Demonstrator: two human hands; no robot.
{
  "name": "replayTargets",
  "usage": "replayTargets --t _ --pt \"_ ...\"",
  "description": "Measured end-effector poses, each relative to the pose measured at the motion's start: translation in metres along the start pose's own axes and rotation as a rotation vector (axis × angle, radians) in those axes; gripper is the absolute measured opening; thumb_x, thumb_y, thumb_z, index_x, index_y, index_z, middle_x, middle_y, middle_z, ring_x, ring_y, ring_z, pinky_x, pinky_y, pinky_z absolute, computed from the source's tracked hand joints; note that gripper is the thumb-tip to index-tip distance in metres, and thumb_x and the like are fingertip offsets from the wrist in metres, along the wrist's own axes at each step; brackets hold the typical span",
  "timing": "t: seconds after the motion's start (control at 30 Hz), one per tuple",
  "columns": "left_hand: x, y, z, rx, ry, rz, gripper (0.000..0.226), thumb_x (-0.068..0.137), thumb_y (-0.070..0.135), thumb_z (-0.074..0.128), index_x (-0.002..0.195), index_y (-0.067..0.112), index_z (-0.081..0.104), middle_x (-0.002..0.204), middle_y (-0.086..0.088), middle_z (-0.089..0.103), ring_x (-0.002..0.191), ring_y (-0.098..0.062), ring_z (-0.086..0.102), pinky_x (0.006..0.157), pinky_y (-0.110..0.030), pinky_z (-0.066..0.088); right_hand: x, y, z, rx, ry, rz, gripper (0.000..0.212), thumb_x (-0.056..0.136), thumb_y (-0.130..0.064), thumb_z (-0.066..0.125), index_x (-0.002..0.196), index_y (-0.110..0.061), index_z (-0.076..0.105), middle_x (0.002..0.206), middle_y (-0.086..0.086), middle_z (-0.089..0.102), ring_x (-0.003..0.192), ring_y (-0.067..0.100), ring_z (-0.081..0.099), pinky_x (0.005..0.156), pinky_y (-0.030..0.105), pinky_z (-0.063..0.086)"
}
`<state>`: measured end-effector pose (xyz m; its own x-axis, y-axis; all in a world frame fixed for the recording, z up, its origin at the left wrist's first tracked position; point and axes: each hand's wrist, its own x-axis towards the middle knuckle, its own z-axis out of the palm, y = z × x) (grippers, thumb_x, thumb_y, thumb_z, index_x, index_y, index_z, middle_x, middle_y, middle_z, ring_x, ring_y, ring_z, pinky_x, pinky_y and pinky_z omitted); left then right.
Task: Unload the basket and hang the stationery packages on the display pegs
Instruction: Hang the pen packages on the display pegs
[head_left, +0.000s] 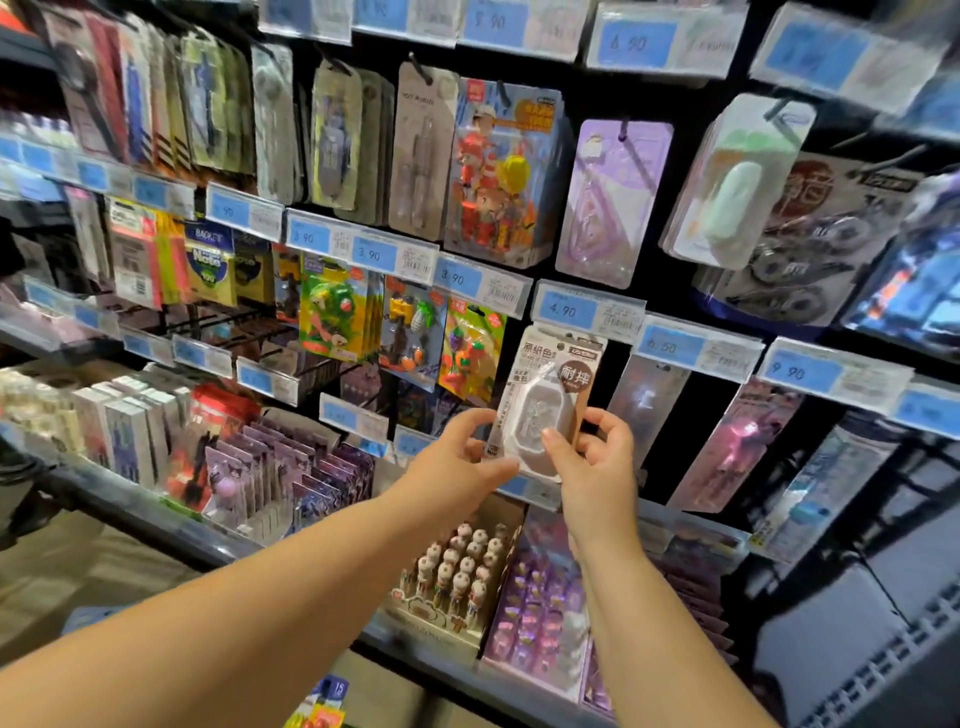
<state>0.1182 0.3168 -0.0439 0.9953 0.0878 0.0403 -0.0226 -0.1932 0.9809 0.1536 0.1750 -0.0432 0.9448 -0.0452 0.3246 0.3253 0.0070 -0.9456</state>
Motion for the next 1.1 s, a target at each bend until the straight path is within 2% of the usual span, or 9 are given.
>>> replayTargets --t 0.07,0.23,0.33,0.43,0.53,0.67,0.83,1.0,1.1 --pt "0.011 0.001 0.003 0.026 0.072 0.000 0.045 0.091 0.038 0.065 0.132 0.037 0.046 0.118 0.001 0.063 0.085 -0.018 0.062 0.080 -0.040 0.054 0.004 0.000 -0.001 -0.021 0.002 -0.014 0.038 0.091 -0.016 0.067 0.119 -0.025 0.044 0.092 -0.006 0.068 0.075 -0.001 0.068 0.069 0.020 0.049" --pt "0.023 0.003 0.012 0.112 0.132 0.039 0.043 0.094 0.039 0.061 0.133 0.034 0.043 0.105 0.000 0.064 0.077 -0.014 0.061 0.063 -0.027 0.048 0.013 0.008 0.000 -0.034 0.042 -0.020 0.035 0.089 -0.021 0.069 0.105 -0.040 0.044 0.095 -0.002 0.071 0.086 0.016 0.071 0.080 0.038 0.055" --pt "0.027 0.004 0.016 0.132 0.158 0.069 0.047 0.095 0.037 0.060 0.137 0.038 0.039 0.097 -0.004 0.061 0.065 -0.014 0.054 0.055 -0.024 0.042 0.016 0.009 0.000 -0.026 0.053 -0.021 0.035 0.089 -0.021 0.068 0.102 -0.042 0.044 0.093 0.000 0.070 0.086 0.018 0.070 0.077 0.037 0.055" --pt "0.030 0.002 0.017 0.109 0.164 0.124 0.055 0.095 0.033 0.061 0.141 0.044 0.034 0.080 -0.002 0.051 0.056 -0.012 0.043 0.050 -0.022 0.037 0.021 0.010 -0.001 -0.024 0.071 -0.016 0.034 0.089 -0.022 0.068 0.108 -0.039 0.045 0.092 -0.001 0.069 0.084 0.015 0.068 0.073 0.031 0.050" --pt "0.034 -0.001 0.019 0.110 0.150 0.151 0.055 0.096 0.032 0.059 0.142 0.050 0.033 0.077 0.000 0.050 0.056 -0.014 0.041 0.052 -0.026 0.038 0.024 0.012 0.000 -0.069 0.084 -0.023 0.034 0.089 -0.025 0.069 0.106 -0.042 0.044 0.090 -0.002 0.069 0.083 0.015 0.067 0.072 0.031 0.051" --pt "0.036 -0.006 0.021 0.128 0.161 0.146 0.056 0.097 0.036 0.057 0.142 0.056 0.030 0.088 0.004 0.056 0.059 -0.013 0.047 0.056 -0.024 0.040 0.026 0.015 0.001 -0.126 0.083 -0.033 0.033 0.089 -0.026 0.068 0.106 -0.041 0.043 0.092 -0.004 0.066 0.085 0.015 0.066 0.072 0.031 0.051" --pt "0.038 -0.010 0.025 0.101 0.180 0.132 0.055 0.097 0.037 0.055 0.142 0.056 0.030 0.085 0.007 0.053 0.054 -0.011 0.044 0.049 -0.019 0.037 0.026 0.016 0.002 -0.161 0.103 -0.045 0.032 0.090 -0.027 0.067 0.110 -0.036 0.044 0.093 -0.006 0.064 0.084 0.012 0.064 0.067 0.025 0.046" --pt "0.047 -0.007 0.025 0.105 0.170 0.128 0.054 0.096 0.038 0.057 0.143 0.053 0.034 0.070 0.006 0.051 0.054 -0.011 0.043 0.054 -0.029 0.040 0.032 0.017 0.003 -0.185 0.152 -0.026 0.030 0.090 -0.029 0.067 0.111 -0.036 0.047 0.092 -0.009 0.061 0.084 0.011 0.062 0.065 0.025 0.043" --pt "0.053 -0.005 0.026 0.191 0.187 0.106 0.056 0.095 0.044 0.056 0.144 0.053 0.032 0.081 0.005 0.057 0.063 -0.013 0.052 0.060 -0.032 0.045 0.038 0.024 0.002 -0.254 0.178 -0.025 0.032 0.088 -0.035 0.068 0.115 -0.036 0.050 0.099 -0.006 0.057 0.087 0.014 0.060 0.068 0.028 0.048"
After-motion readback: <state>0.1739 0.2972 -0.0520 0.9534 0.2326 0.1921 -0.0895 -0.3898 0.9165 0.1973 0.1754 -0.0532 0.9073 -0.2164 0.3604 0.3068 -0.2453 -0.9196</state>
